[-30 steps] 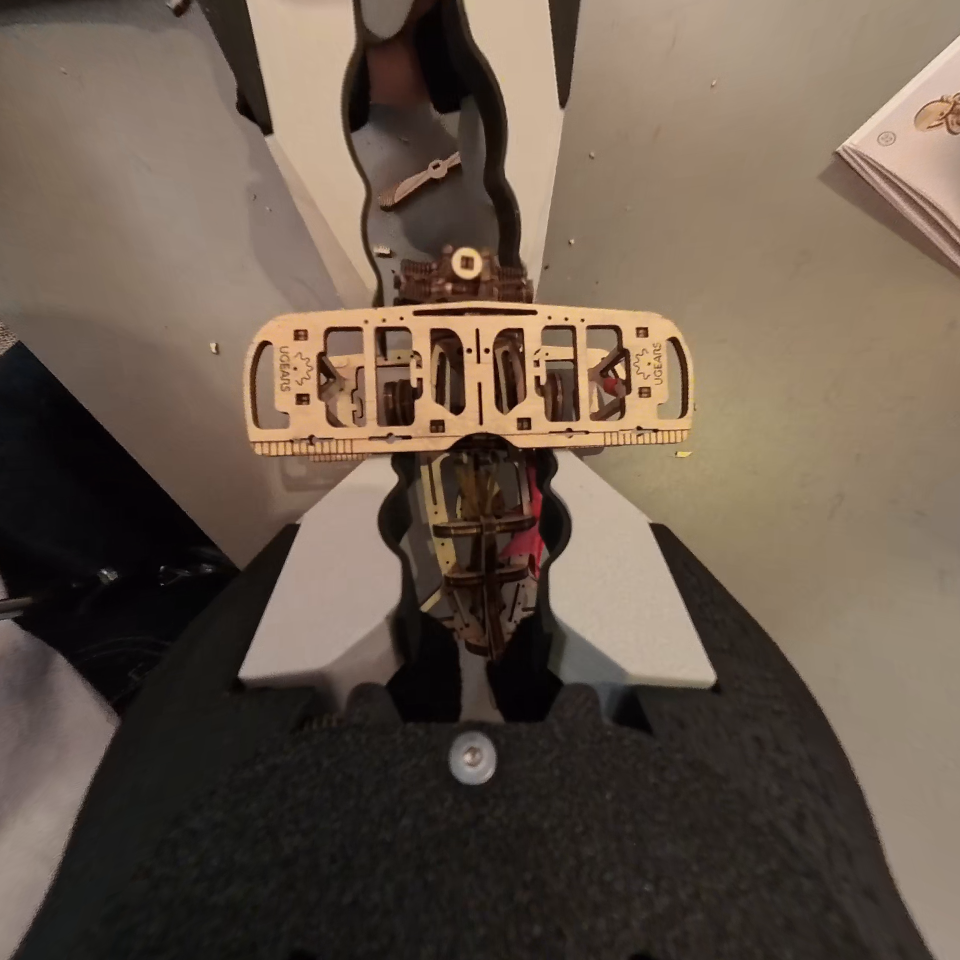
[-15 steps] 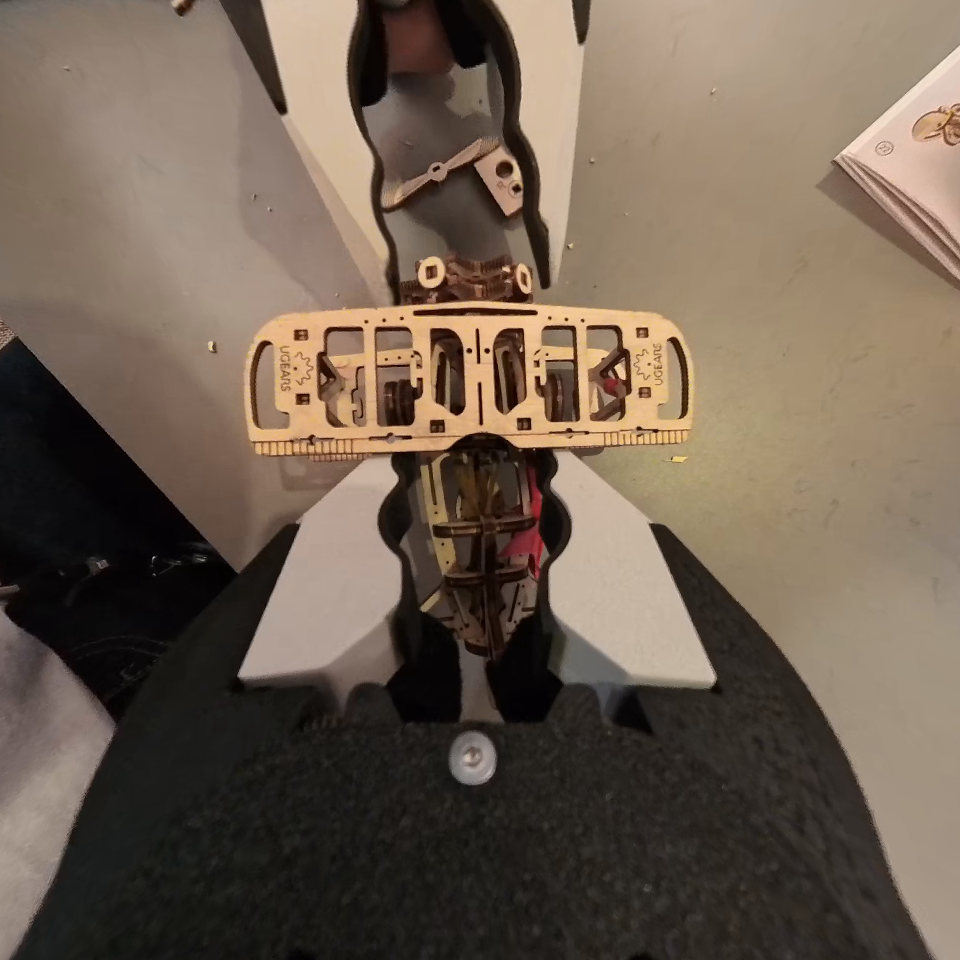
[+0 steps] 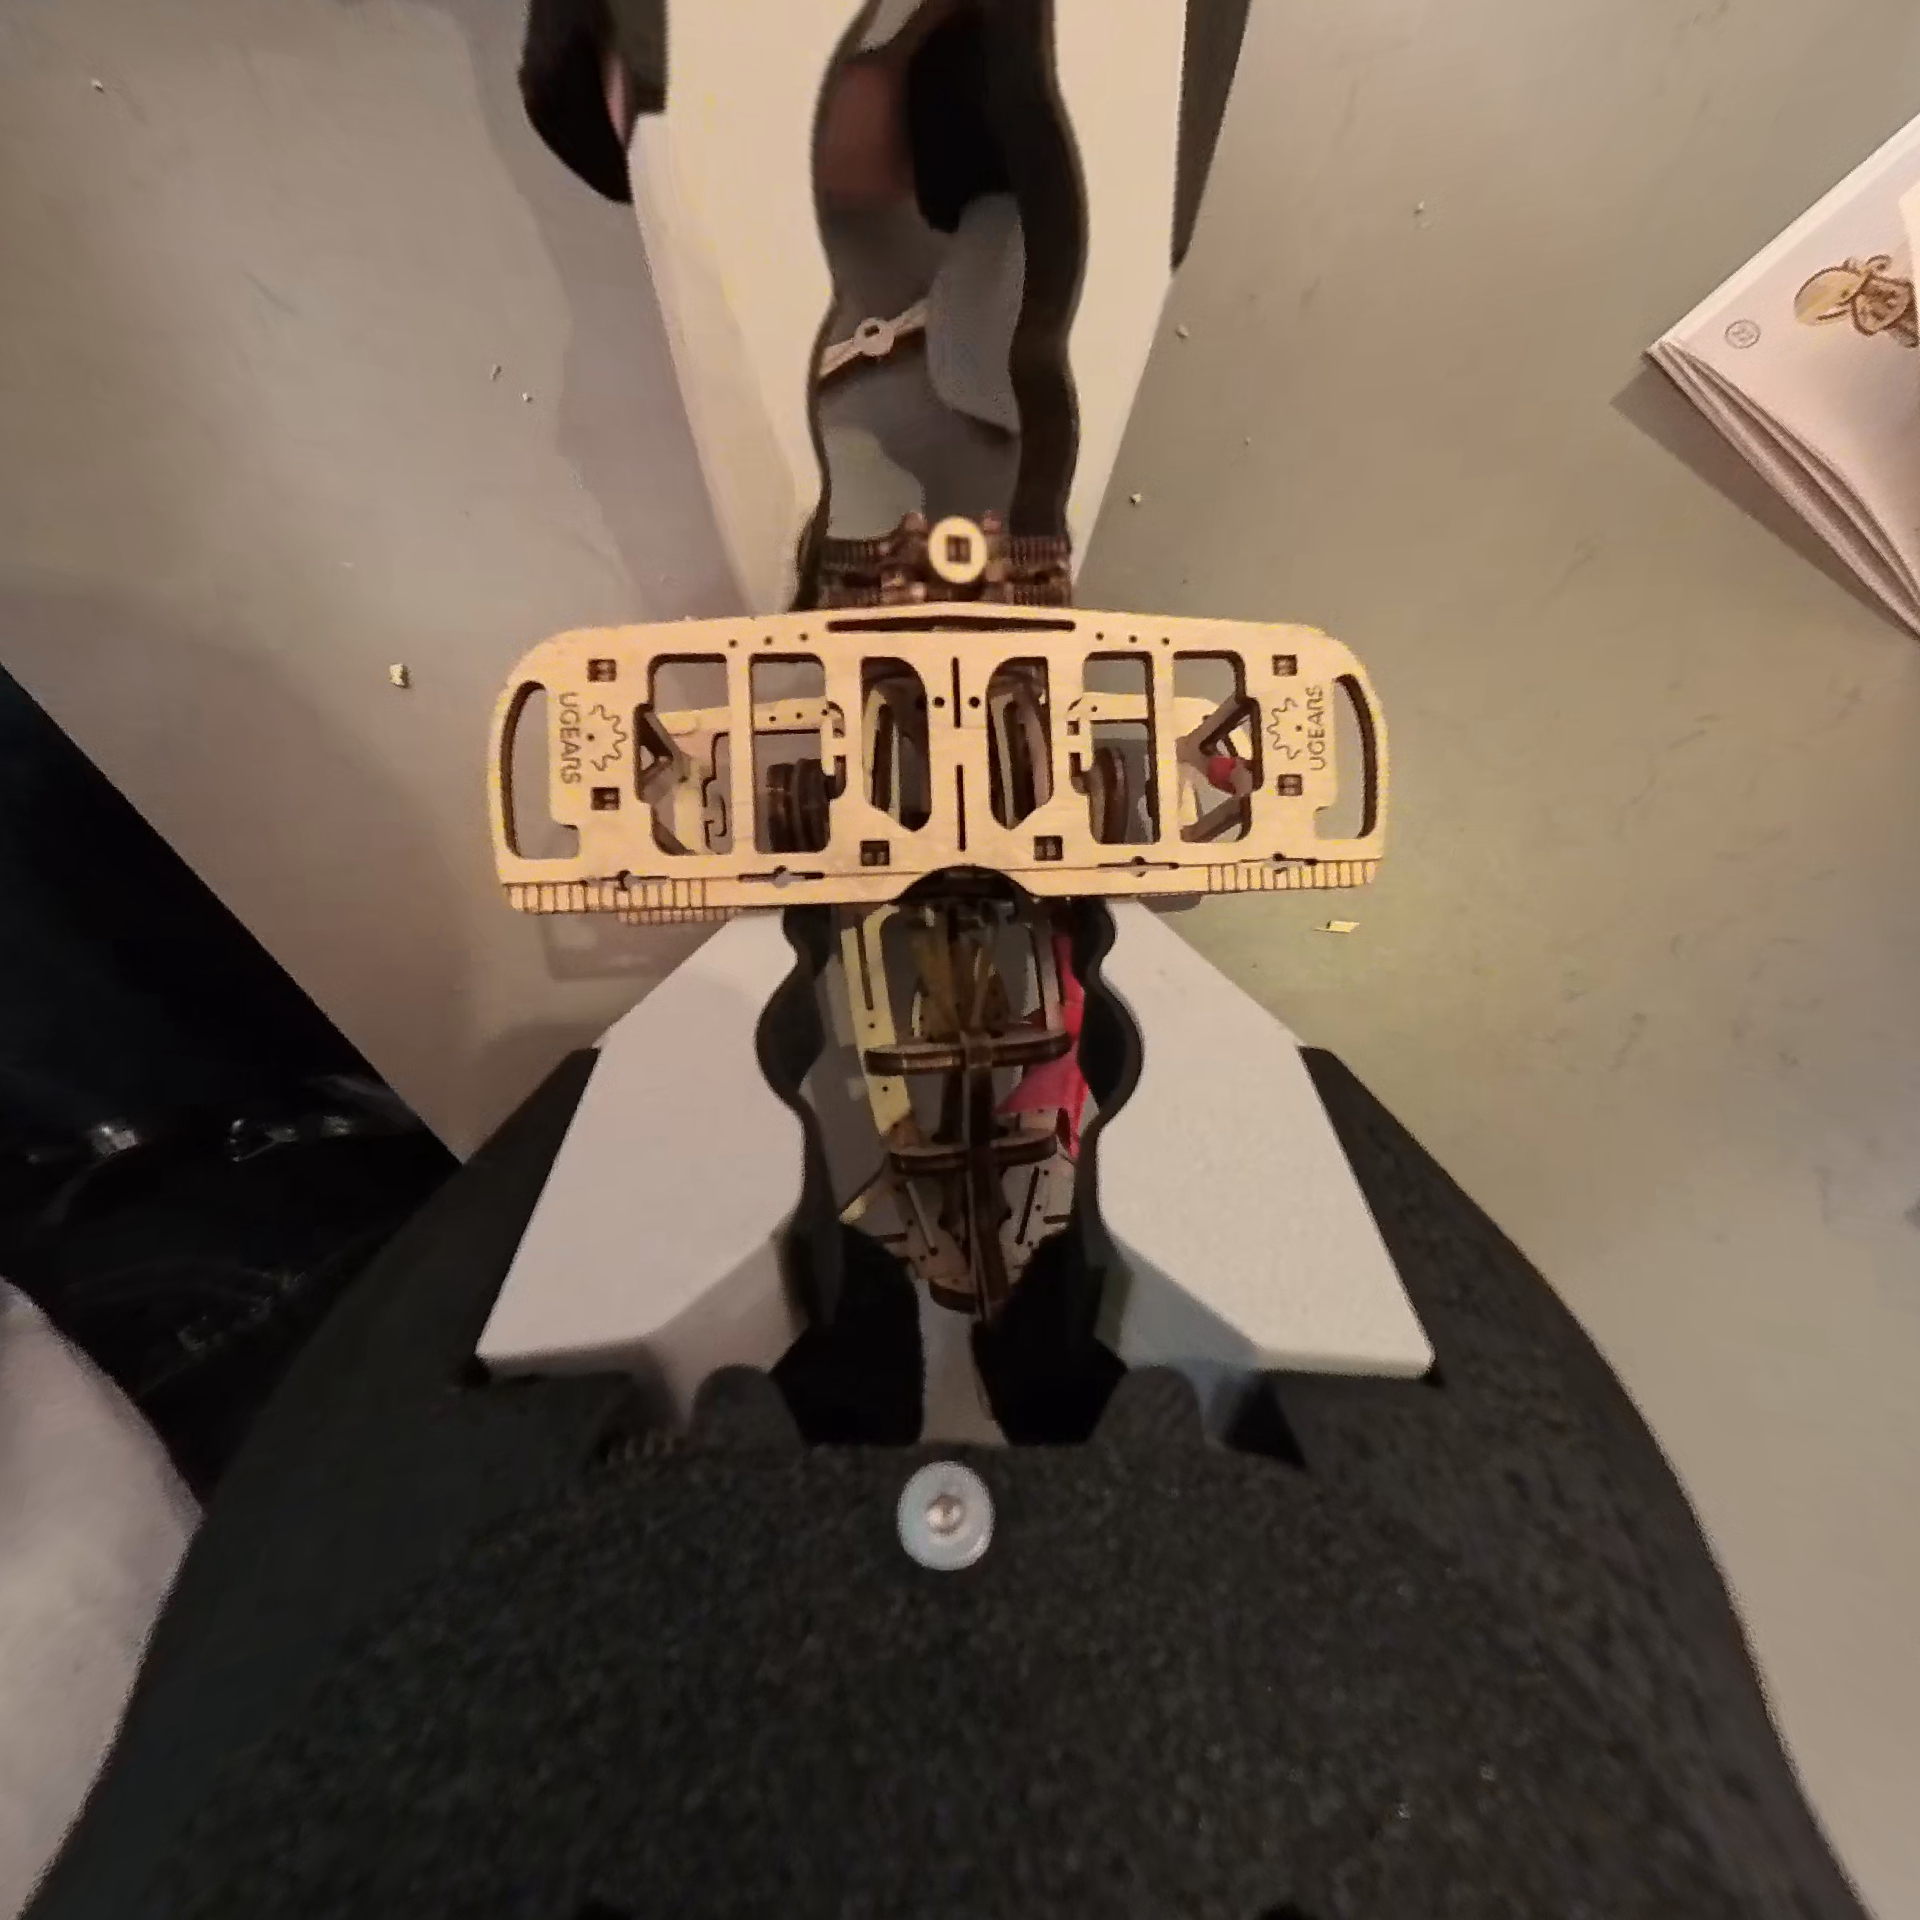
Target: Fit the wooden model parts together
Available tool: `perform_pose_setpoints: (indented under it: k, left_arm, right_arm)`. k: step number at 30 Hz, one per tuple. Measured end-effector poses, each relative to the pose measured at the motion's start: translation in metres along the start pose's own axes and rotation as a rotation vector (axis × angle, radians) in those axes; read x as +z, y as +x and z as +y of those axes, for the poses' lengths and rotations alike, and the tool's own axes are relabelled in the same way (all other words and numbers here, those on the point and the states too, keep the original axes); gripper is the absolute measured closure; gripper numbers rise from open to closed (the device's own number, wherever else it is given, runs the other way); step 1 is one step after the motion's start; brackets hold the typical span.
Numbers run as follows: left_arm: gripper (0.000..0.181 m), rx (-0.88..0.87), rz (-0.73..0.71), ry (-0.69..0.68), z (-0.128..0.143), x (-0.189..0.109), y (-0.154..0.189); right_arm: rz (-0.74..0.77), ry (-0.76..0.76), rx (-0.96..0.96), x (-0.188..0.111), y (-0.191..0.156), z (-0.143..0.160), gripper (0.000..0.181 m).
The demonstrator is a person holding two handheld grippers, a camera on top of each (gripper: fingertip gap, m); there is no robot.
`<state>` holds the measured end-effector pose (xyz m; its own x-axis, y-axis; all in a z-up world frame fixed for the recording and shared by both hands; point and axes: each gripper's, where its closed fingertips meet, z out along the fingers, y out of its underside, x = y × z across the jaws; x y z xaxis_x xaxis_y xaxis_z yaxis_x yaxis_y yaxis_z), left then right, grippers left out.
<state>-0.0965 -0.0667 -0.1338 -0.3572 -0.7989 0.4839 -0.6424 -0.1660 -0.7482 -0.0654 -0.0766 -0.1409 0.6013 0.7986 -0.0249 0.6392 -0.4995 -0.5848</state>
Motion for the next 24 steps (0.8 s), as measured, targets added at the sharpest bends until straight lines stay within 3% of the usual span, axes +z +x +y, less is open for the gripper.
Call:
perform_pose_setpoints:
  k: [11,24]
  left_arm:
    - [0.135,-0.561,0.276,0.033,-0.0033,-0.0038,0.0082]
    - [0.135,-0.601,0.277,0.046,-0.0051,-0.0060,0.0060]
  right_arm:
    - [0.008,0.026,-0.034,0.0030,-0.0007,-0.0021,0.136]
    - [-0.008,0.043,0.010,0.0036,-0.0002,-0.0044,0.136]
